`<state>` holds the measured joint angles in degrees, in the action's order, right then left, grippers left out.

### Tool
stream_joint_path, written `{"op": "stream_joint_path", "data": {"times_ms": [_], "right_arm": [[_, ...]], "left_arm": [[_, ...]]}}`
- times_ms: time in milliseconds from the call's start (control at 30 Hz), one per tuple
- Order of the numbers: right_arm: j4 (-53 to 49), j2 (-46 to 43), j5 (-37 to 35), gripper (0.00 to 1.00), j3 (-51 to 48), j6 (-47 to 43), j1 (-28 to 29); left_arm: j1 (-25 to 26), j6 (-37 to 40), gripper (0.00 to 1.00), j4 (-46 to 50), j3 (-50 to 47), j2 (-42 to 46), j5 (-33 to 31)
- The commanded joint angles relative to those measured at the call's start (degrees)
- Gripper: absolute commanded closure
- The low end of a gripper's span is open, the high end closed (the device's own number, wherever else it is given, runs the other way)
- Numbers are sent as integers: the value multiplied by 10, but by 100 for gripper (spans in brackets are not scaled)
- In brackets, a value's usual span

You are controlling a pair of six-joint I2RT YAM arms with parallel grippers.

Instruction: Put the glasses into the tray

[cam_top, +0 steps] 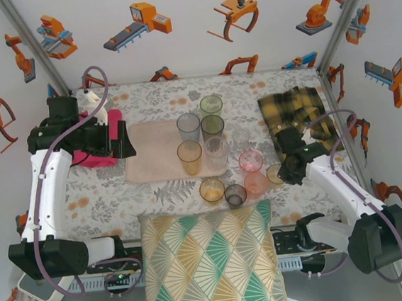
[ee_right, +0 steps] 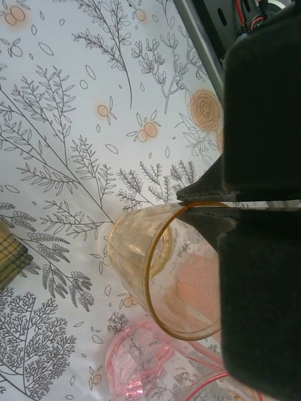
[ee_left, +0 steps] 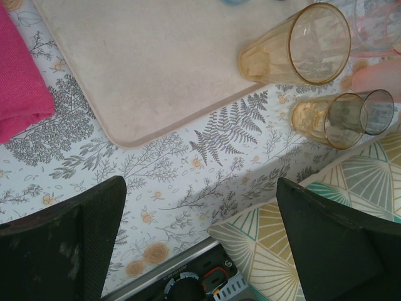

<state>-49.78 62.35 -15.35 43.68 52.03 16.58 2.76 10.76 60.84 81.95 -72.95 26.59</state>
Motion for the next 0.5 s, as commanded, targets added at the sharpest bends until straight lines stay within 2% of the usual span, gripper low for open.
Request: {"op": "stream_joint_path", "data": {"times_ms": [0,467], "right_arm": [[-26,-18,-34,100,37,-13,-5],[-76,-8,-65,100,156,-72,-4]], "left_arm": [[1,-11,3,-5,3,10,2],[-21,-37,3,-19,2,9,3]]}}
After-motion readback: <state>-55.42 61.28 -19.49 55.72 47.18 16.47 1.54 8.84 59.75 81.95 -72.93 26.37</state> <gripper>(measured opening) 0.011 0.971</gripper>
